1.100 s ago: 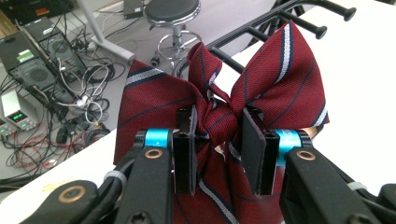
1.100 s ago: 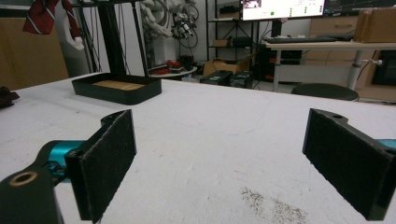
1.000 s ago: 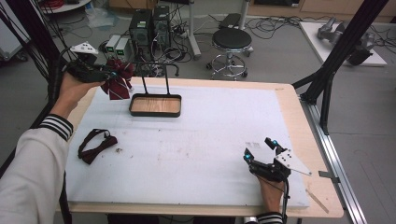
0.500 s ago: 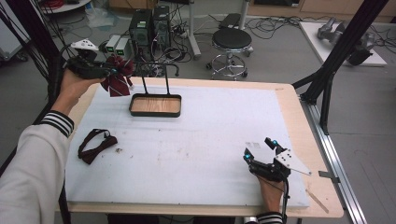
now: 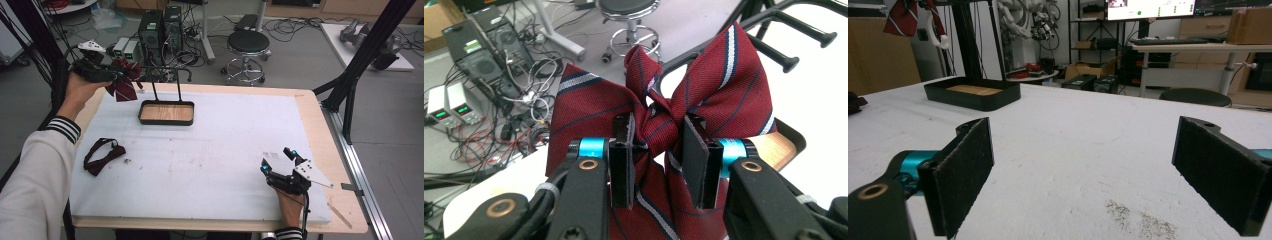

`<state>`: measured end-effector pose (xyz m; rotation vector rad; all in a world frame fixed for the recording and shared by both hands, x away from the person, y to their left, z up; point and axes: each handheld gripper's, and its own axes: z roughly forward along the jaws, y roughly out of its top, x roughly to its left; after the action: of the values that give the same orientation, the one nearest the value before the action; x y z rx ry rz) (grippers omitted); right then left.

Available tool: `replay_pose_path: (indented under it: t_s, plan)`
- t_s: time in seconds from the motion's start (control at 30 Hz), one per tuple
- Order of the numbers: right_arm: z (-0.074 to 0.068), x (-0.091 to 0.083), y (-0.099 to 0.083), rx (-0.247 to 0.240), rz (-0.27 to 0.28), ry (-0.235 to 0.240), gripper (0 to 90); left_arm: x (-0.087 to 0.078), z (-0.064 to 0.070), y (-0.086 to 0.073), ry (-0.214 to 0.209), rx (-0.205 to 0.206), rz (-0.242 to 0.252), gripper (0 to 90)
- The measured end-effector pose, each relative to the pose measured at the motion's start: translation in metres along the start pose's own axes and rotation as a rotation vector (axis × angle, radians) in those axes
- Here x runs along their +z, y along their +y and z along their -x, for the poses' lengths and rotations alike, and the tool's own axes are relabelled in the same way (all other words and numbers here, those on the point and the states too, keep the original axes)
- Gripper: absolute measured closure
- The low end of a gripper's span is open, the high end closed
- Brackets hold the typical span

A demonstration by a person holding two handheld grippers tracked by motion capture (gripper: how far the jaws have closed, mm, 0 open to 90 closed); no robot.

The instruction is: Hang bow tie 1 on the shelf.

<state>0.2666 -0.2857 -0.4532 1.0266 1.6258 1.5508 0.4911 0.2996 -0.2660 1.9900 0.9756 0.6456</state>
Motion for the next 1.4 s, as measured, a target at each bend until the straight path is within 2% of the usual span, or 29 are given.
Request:
replay_pose_path:
  t_s: [0.1,0.23,0.37,0.5,0.73,0.83,0.9,1.03,1.17,1.4]
  plan:
    - [0.0,0.0,0.0,-0.001,0.0,-0.001,8.8,0.001,-0.001,0.0,0.032,-0.023,0.0,67.8]
    - [0.0,0.0,0.0,-0.007,0.001,-0.001,8.8,0.002,-0.003,-0.005,0.098,-0.06,0.008,67.8]
    - [0.0,0.0,0.0,-0.008,0.001,-0.001,8.8,0.005,-0.004,-0.013,0.121,-0.075,-0.005,67.8]
    - [0.0,0.0,0.0,-0.008,0.001,0.0,8.8,0.005,-0.006,-0.021,0.122,-0.087,-0.003,67.8]
    - [0.0,0.0,0.0,-0.01,0.0,0.0,8.9,0.003,-0.007,-0.032,0.082,-0.08,-0.001,67.8]
    - [-0.001,0.0,0.0,-0.008,-0.001,-0.001,8.9,0.004,-0.007,-0.036,0.073,-0.074,-0.016,67.8]
    - [-0.001,0.0,0.0,-0.01,-0.001,0.0,8.8,0.005,-0.006,-0.037,0.08,-0.056,-0.044,67.7]
    - [-0.001,0.0,0.0,-0.01,0.001,0.0,8.8,0.007,-0.003,-0.036,0.091,-0.032,-0.07,67.7]
    - [-0.001,0.0,0.0,-0.012,0.002,0.0,8.9,0.011,0.0,-0.037,0.098,-0.018,-0.106,67.5]
    - [-0.001,0.0,0.0,-0.01,0.003,0.0,8.8,0.019,0.005,-0.047,0.089,0.003,-0.123,67.5]
